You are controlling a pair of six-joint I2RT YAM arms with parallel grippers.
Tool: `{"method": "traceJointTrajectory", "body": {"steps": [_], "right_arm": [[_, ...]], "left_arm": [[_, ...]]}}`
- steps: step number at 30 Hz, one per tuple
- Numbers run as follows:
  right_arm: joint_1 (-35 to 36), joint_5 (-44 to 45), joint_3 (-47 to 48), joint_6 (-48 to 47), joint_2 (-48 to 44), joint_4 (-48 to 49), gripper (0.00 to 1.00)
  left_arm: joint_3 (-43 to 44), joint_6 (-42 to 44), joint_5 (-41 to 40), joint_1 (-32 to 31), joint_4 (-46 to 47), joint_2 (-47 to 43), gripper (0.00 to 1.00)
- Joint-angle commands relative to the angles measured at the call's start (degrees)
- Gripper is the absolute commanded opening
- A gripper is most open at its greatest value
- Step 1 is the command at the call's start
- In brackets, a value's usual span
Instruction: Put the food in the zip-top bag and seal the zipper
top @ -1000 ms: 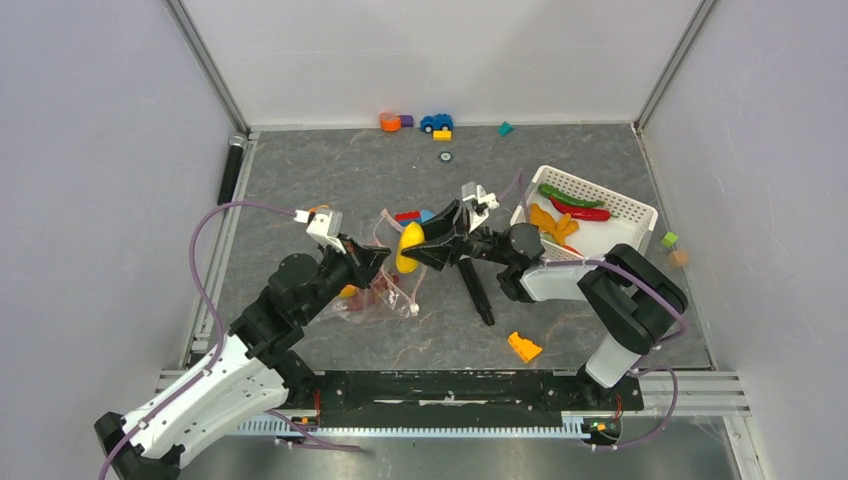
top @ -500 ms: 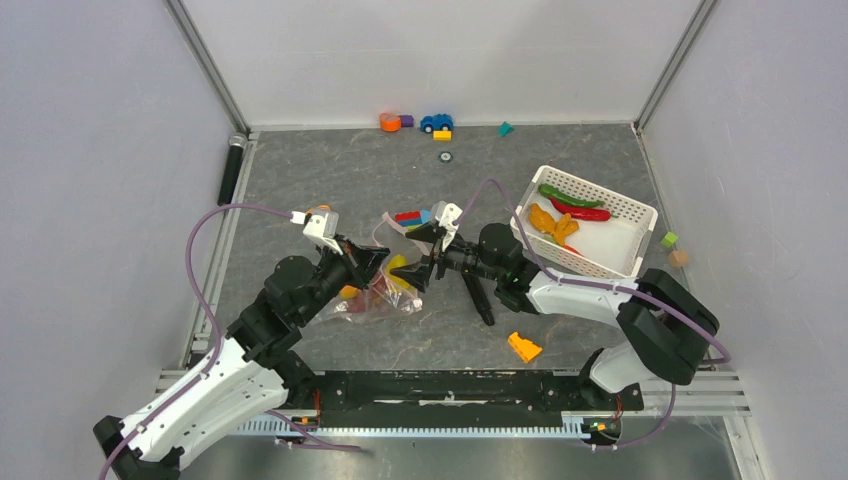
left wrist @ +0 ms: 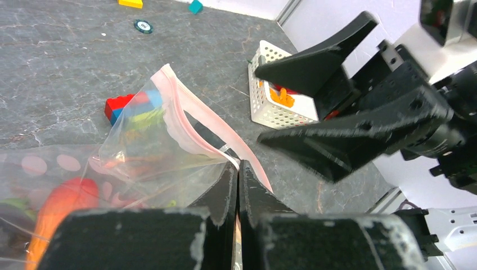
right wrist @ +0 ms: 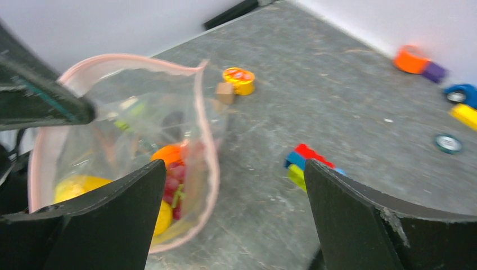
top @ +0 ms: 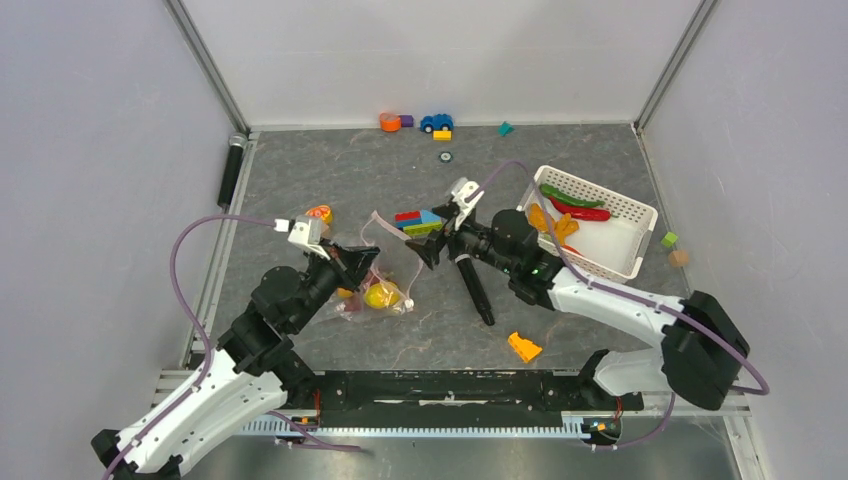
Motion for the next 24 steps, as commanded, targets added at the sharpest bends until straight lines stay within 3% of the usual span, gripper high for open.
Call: {"method": "traceJointTrajectory", "body": {"steps": [1, 5, 12, 18, 24], "right_arm": [[-3.42, 13.08, 1.51, -0.89, -6.86, -7.53, 0.98], [-9.67, 25.67, -0.22, 3.11, -12.00, -16.33, 0.98], [-26.50, 28.37, 4.08, 3.69, -8.78, -34.69, 0.98], [-41.45, 24.66, 7.69, 3.97, -1.40, -41.30, 0.98], [-48.13, 28.07, 5.37, -2.79, 2.15, -40.87, 0.98]], "left_arm": [[-0.61, -1.18, -3.04, -0.19, 3.03, -1.94, 0.02], [-1.16, -1.82, -6.71, -0.18, 2.43, -2.71, 0.03], [-1.62, -2.00, -9.20, -0.19, 1.88, -2.36, 0.04], [-2.42, -2.04, -9.03, -0.23, 2.41, -1.89, 0.04], [-2.68, -1.97, -8.42, -0.19, 2.80, -1.76, 0.04]]}}
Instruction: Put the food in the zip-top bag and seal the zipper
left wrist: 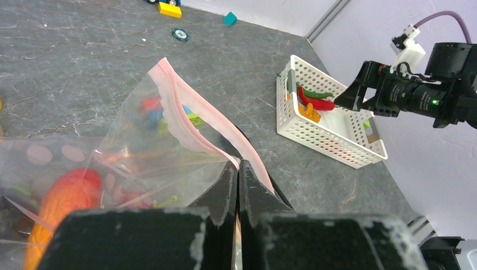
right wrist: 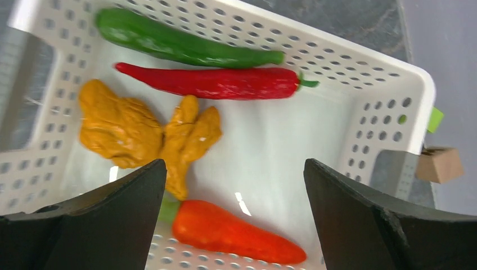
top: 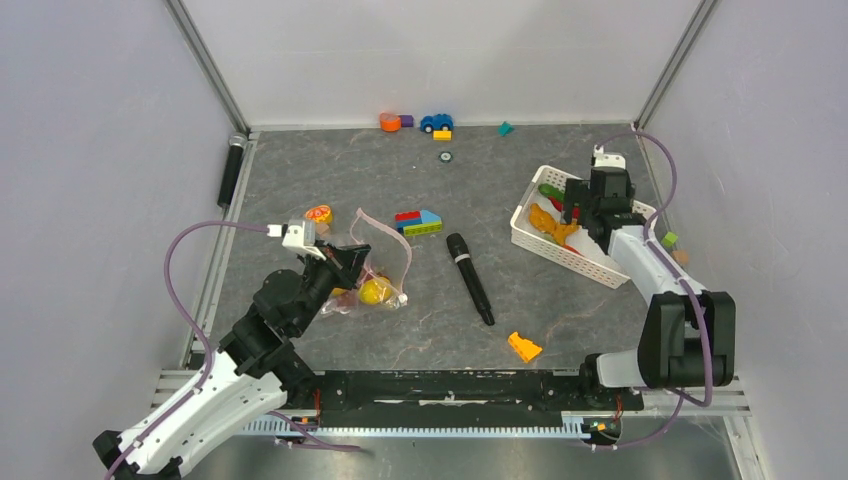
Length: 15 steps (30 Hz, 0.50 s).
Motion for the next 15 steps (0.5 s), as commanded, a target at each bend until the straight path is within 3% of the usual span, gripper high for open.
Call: {"method": "traceJointTrajectory", "body": {"steps": [1, 4, 7, 10, 15], "right_arm": [[-2.44, 4.09, -0.95, -4.18, 1.33, 0.75, 0.98], [-6.19, 2.29, -0.78, -7.14, 4.33, 4.21, 0.98], [-6.41, -1.73, -0.80, -18.18, 7.31, 11.75, 0.98], [-6.41, -12.28, 0.99, -29.41, 11.47, 14.87, 0.98], [-5.37, -27.37, 3.47, -38.53, 13.99, 13.86, 0.95]], "left_arm": [[-0.40, -1.71, -0.88, -0.19, 3.02, 0.37, 0.04], [-0.25, -1.54, -0.51, -0.18, 3.06, 1.32, 0.04], [0.08, -1.06, 0.69, -0.23, 3.05, 2.05, 0.04], [0.32, -0.95, 1.39, -0.22, 3.17, 2.57, 0.04], [0.32, -0.56, 1.20, -0.20, 3.35, 2.99, 0.04]]}}
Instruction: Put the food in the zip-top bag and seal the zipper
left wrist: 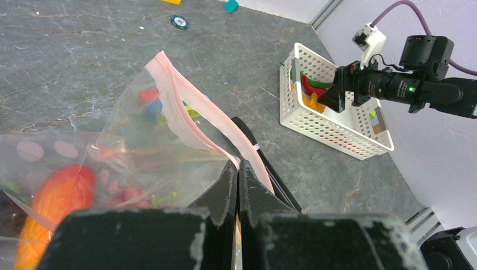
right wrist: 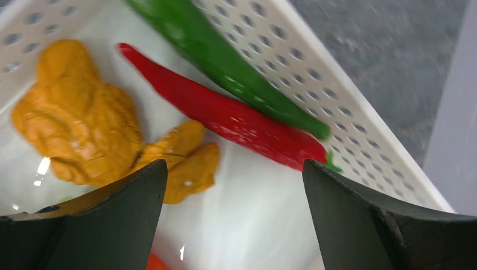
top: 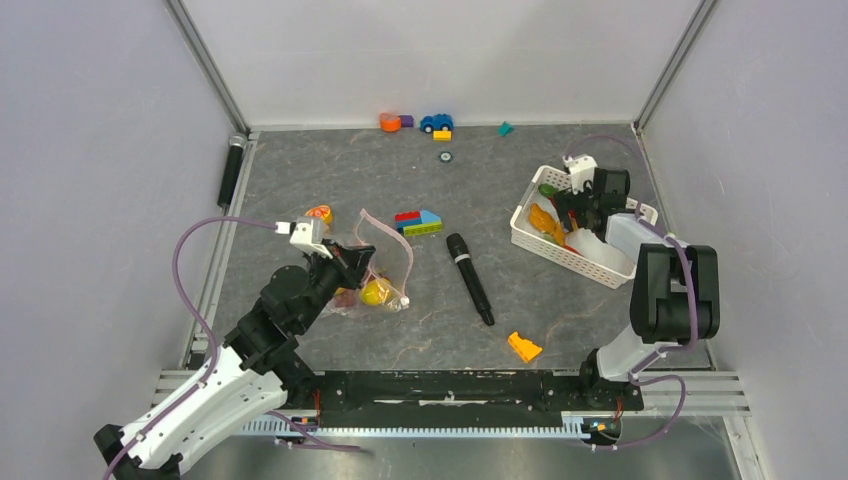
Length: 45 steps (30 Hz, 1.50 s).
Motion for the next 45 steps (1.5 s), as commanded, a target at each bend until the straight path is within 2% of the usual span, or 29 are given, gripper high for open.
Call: {"method": "traceJointTrajectory", "body": {"steps": [1, 4, 14, 23, 34, 40, 45], "right_arm": [[1.64, -14.19, 2.08, -13.46, -0.12, 4.59, 0.95], [3.36, -13.25, 1.58, -18.24, 0.39, 5.87, 0.92], [5.57, -9.49, 6.77, -25.21, 6.76, 3.68, 0.69], [6.37, -9.69, 10.29, -27.22, 12.29, 1.81, 0.67], [6.36, -8.82, 11.52, -28.20, 18.21, 2.97, 0.56], [6.36, -7.96, 8.90, -28.02, 17.84, 7.68, 0.46], [6.37, -7.92, 5.37, -28.58, 15.16, 12.04, 0.26]], "left_arm": [[0.32, -0.51, 0.17, -0.23, 2.99, 0.45, 0.04], [0.40, -0.53, 0.16, -0.15, 3.03, 0.96, 0.04], [0.43, -0.45, 0.00, -0.14, 2.92, 0.93, 0.04], [0.46, -0.40, -0.38, -0.13, 2.90, 1.33, 0.04], [0.60, -0.06, -1.74, -0.16, 3.00, 2.93, 0.04], [0.58, -0.39, -1.23, -0.19, 3.38, 3.77, 0.03], [0.55, -0.40, -1.14, -0.18, 3.64, 3.79, 0.03]]}}
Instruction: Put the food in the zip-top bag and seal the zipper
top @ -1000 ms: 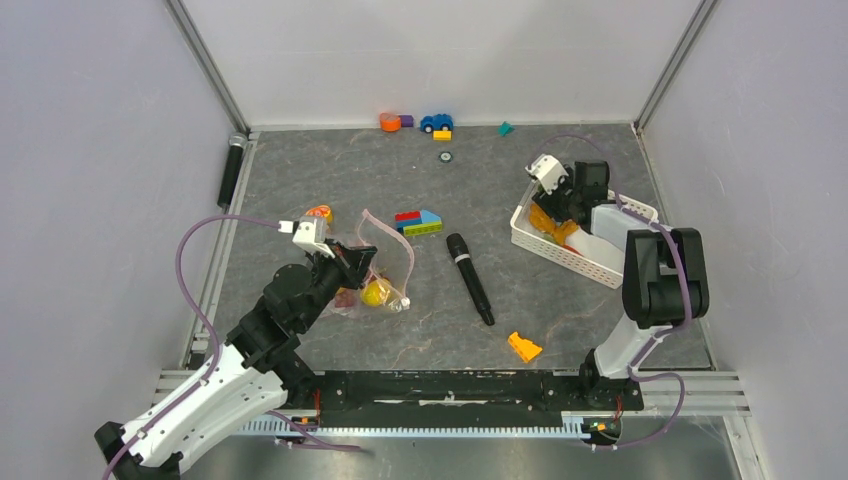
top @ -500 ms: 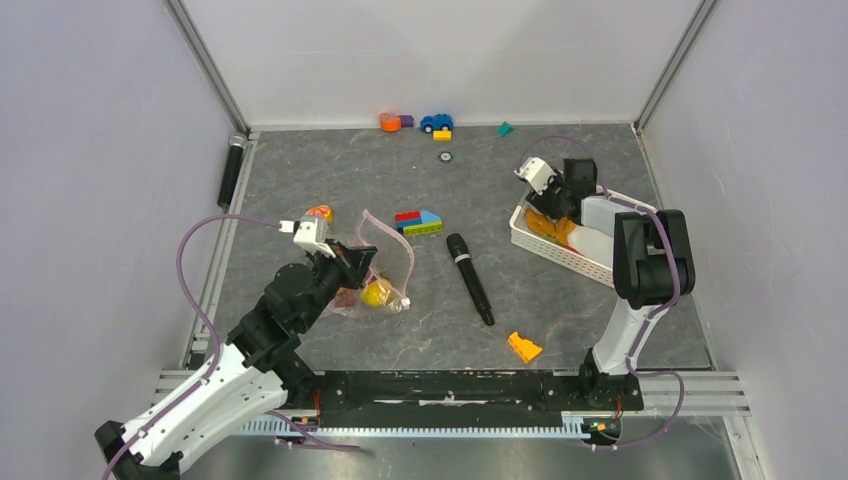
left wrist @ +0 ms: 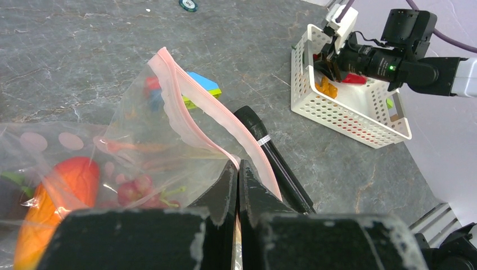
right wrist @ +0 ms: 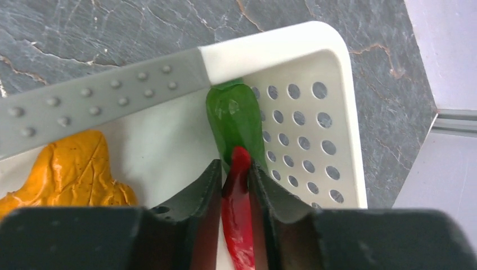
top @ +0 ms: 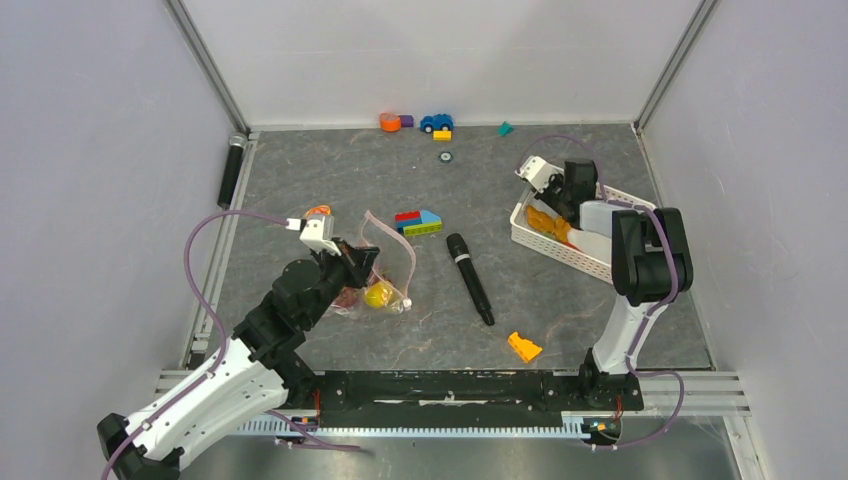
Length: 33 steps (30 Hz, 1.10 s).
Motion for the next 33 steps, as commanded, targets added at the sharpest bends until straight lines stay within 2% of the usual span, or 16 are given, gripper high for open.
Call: {"method": "traceJointTrajectory", "body": {"steps": [1, 6, 13, 17, 21, 27, 33], "right_arm": [[0.03, -0.53, -2.74, -0.17, -1.81, 0.83, 0.23], [0.03, -2.92, -5.87, -0.50, -7.63, 3.19, 0.12], [0.10, -5.87, -8.30, -0.50, -14.12, 3.67, 0.02], [0.11, -7.27, -9.33, -0.70, -17.23, 3.51, 0.00], [0.10, -12.77, -9.81, 0.77, -21.37, 2.96, 0.00], [0.19, -31.90, -12.10, 12.81, -29.83, 9.85, 0.00], [2.88, -47.19, -15.87, 31.49, -35.65, 25.87, 0.00]], "left_arm": [[0.45, -0.44, -0.98, -0.21, 3.49, -0.10, 0.03], [1.21, -0.92, -0.51, -0.20, 4.54, 0.84, 0.03], [3.33, -3.18, 0.03, -0.19, 4.83, 3.45, 0.02], [4.27, -4.11, 1.68, -0.19, 5.48, 4.87, 0.02], [6.44, -4.29, 4.70, -0.19, 5.65, 7.24, 0.02], [12.68, -4.47, 11.18, -0.24, 5.17, 13.63, 0.02], [20.47, -3.75, 21.23, -0.24, 4.24, 19.67, 0.02]]}}
